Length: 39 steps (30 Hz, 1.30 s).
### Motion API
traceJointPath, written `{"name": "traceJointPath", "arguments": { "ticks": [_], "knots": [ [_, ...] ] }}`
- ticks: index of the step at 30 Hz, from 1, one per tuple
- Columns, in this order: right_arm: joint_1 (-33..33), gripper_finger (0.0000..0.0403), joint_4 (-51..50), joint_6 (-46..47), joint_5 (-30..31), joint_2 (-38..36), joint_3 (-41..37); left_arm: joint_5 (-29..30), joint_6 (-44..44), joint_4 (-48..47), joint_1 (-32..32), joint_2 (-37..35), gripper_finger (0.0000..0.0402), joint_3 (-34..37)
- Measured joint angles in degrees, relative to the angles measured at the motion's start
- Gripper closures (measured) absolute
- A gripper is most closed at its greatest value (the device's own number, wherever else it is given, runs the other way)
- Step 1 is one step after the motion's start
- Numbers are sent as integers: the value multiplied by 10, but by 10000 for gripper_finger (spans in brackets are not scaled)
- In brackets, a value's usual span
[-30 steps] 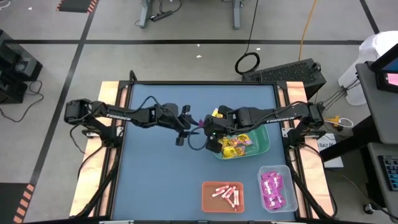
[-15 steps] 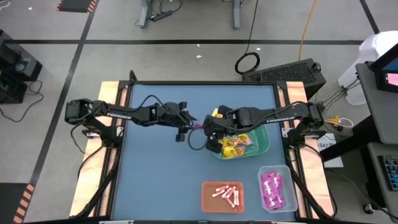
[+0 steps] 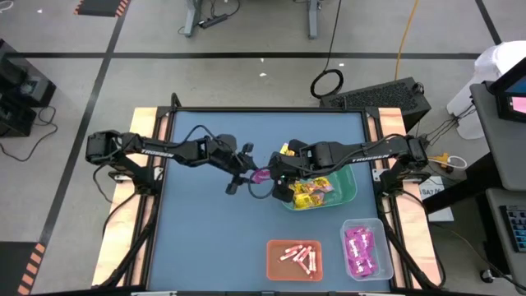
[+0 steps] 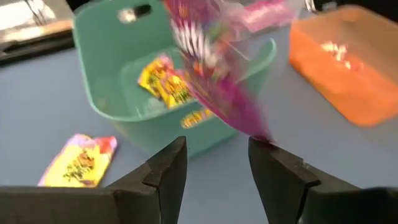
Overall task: Sort candy
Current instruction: Put the purple candy pack into the transparent bin
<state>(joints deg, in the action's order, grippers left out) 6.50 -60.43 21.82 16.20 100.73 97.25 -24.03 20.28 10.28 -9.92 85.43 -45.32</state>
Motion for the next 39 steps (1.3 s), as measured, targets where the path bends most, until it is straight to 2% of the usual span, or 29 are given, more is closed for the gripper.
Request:
{"name": "traceJointPath", "arguments": {
  "ticks": [6,15,20,22,26,33,39],
  "knots": [
    [0,403,-11,0,0,0,0,0,28,-51,3,0,226,0],
    [0,403,-11,12,0,0,0,3,-21,36,3,0,226,0],
    [0,403,-11,15,0,0,0,24,-28,32,5,0,229,0],
    [0,403,-11,15,0,0,0,46,-18,18,9,0,241,0],
    [0,403,-11,15,0,0,0,50,-13,21,12,0,279,0],
    [0,403,-11,35,0,0,0,50,-1,42,14,0,388,0],
    [12,393,-10,67,7,0,0,38,-1,38,14,0,398,0]
  ]
}}
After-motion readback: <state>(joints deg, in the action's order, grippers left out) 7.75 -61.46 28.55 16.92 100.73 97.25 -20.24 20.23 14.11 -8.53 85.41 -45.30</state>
